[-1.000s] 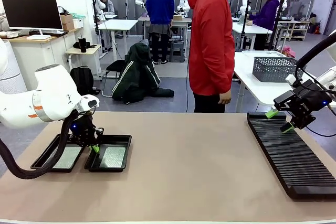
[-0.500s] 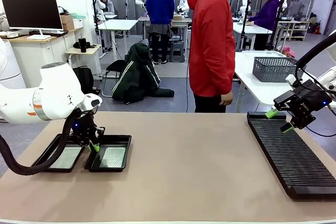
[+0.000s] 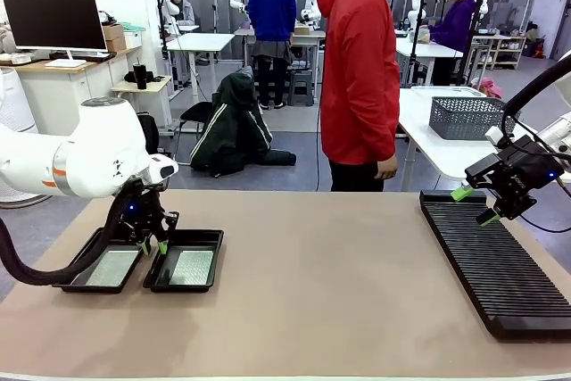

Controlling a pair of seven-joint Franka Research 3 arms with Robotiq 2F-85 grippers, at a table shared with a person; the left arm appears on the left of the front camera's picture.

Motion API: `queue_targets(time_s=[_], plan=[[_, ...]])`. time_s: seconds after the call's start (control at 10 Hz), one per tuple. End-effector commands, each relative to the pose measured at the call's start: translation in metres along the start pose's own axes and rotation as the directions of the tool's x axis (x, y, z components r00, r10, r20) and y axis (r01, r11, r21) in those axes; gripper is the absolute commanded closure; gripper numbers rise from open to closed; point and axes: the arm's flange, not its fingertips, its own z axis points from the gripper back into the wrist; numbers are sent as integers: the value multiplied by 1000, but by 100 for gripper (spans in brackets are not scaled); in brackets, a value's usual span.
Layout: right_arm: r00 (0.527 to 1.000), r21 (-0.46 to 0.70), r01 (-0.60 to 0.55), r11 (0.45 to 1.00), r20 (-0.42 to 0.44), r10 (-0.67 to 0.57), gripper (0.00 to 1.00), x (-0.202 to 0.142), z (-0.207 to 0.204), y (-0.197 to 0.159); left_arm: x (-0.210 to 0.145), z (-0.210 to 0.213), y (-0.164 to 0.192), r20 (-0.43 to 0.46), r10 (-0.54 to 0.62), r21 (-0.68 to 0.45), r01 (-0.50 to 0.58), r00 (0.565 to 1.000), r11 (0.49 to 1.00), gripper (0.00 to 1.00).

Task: Inspect and transfer BCBs to ESD trays.
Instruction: Pick up the ESD tray and place it on the left side of the table.

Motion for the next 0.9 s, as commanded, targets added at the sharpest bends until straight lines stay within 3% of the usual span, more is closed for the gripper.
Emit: queue_targets(time_s=[0.0, 0.1, 0.2, 0.3, 0.4, 0.8], plan=[[1000, -2, 13, 1000, 6, -13, 0, -1, -1, 2, -3, 16, -3, -23, 3, 32, -2, 1000, 999, 41], [1000, -2, 13, 1000, 6, -13, 0, -1, -1, 2, -6, 21, -3, -27, -1, 23, 2, 1000, 1000, 39], [1000, -2, 13, 1000, 6, -13, 0, -1, -1, 2, -7, 26, -2, -26, -5, 24, 5, 1000, 1000, 22], [1000, -2, 13, 1000, 6, -13, 0, -1, -1, 2, -9, 31, -3, -27, -12, 20, 13, 1000, 1000, 20], [1000, -2, 13, 1000, 6, -13, 0, -1, -1, 2, -10, 39, -1, -28, -18, 13, 18, 999, 1000, 3], [1000, -2, 13, 1000, 6, -13, 0, -1, -1, 2, -14, 78, -1, -7, -46, 2, 46, 999, 999, 0]])
